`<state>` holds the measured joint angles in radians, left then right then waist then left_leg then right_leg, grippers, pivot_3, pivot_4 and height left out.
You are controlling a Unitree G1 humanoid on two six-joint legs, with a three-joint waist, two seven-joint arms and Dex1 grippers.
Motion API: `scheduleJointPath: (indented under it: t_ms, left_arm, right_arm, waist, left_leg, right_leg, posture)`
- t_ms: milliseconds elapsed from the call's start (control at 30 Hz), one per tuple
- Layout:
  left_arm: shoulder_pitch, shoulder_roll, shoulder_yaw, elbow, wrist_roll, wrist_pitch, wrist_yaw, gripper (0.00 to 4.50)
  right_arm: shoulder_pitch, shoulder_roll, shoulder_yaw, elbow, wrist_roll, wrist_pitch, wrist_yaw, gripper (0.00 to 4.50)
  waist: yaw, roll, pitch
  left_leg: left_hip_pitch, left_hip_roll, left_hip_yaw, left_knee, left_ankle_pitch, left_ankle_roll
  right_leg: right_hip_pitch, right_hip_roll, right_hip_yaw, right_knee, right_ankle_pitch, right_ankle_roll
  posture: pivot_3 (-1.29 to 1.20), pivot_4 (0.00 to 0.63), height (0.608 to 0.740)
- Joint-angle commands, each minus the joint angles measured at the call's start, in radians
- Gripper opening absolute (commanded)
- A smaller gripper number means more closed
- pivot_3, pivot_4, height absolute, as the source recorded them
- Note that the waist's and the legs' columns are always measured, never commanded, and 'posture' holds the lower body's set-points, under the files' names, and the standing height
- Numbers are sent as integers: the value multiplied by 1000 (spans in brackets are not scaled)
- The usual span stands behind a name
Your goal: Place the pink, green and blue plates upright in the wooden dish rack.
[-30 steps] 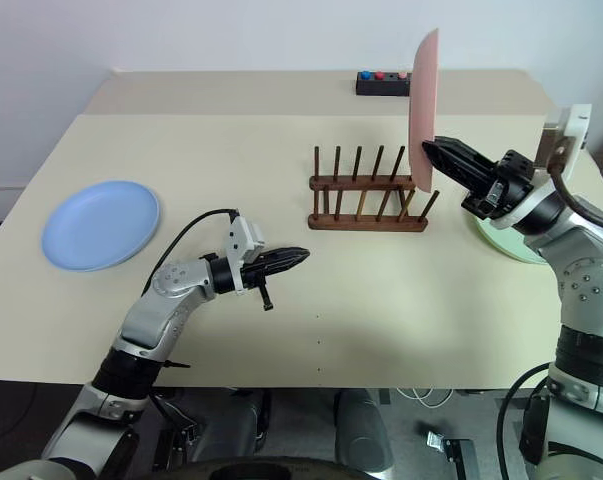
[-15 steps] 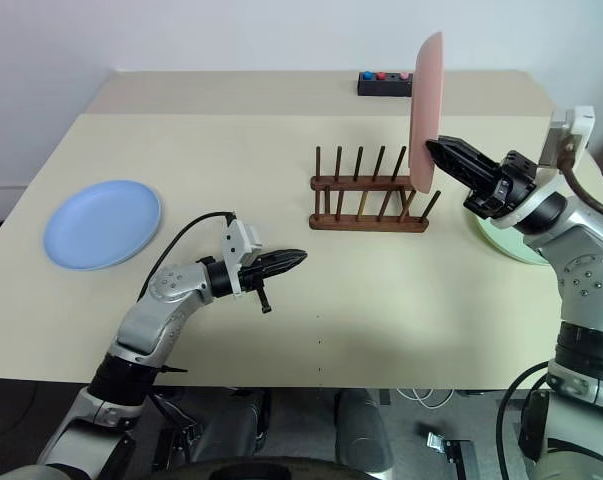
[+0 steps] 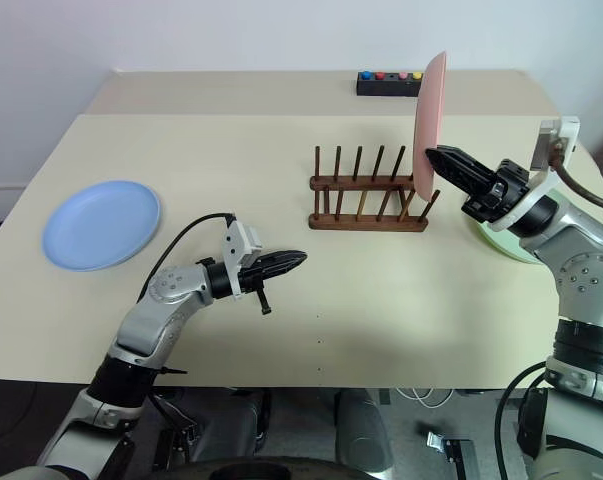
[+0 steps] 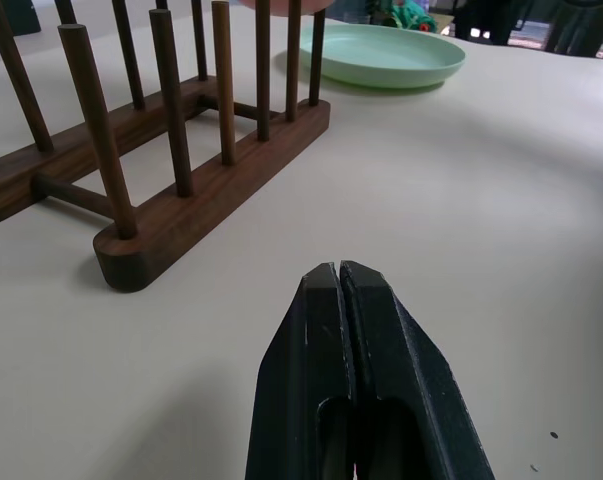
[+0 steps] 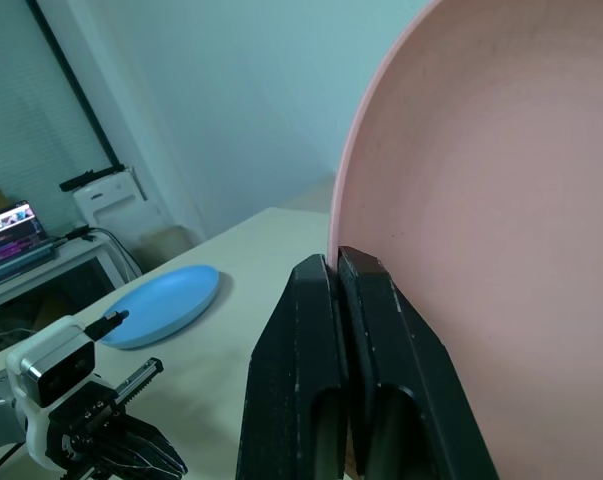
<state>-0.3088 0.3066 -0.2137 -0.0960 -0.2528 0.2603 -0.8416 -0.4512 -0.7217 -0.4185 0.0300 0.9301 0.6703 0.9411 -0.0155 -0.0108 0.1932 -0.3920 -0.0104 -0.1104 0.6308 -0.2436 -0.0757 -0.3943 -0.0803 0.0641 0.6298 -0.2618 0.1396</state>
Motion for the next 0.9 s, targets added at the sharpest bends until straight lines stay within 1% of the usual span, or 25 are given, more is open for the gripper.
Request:
scheduleJointPath:
  t_ms: [33, 267, 467, 733, 900]
  left_arm:
    - [4, 1, 2, -37, -17, 2, 1, 0]
    - [-2, -4, -2, -31, -16, -1, -1, 0]
    - [-9, -10, -6, -14, -14, -8, -6, 0]
    - [-11, -8, -5, -3, -12, -12, -9, 0]
    - [-14, -3, -1, 2, -14, -11, -14, 0]
  right_arm:
    - [-36, -7, -40, -69, 54, -5, 18, 36]
    - [-43, -18, -31, -79, 75, 13, 30, 36]
    - [-54, -12, -20, -5, 55, 36, 17, 36]
    - [-66, -16, -19, 50, 54, 49, 47, 36]
    - [-82, -34, -24, 49, 75, 79, 82, 36]
  waist:
    - [-1, 0, 0]
    - [1, 0, 0]
    - [1, 0, 0]
    - [-1, 0, 0]
    - [0, 0, 0]
  left_leg:
    - [0, 0, 0, 0, 0, 0]
    - [0, 0, 0, 0, 0, 0]
    - [0, 0, 0, 0, 0, 0]
    - [0, 0, 0, 0, 0, 0]
    - [0, 0, 0, 0, 0, 0]
  right_leg:
    - [0, 0, 0, 0, 0, 0]
    - [0, 0, 0, 0, 0, 0]
    - [0, 0, 0, 0, 0, 0]
    - [0, 0, 0, 0, 0, 0]
    - [0, 0, 0, 0, 0, 0]
  posture:
    - [0, 150, 734]
    - [0, 150, 734]
    - [0, 150, 734]
    - [0, 150, 734]
    - [0, 150, 734]
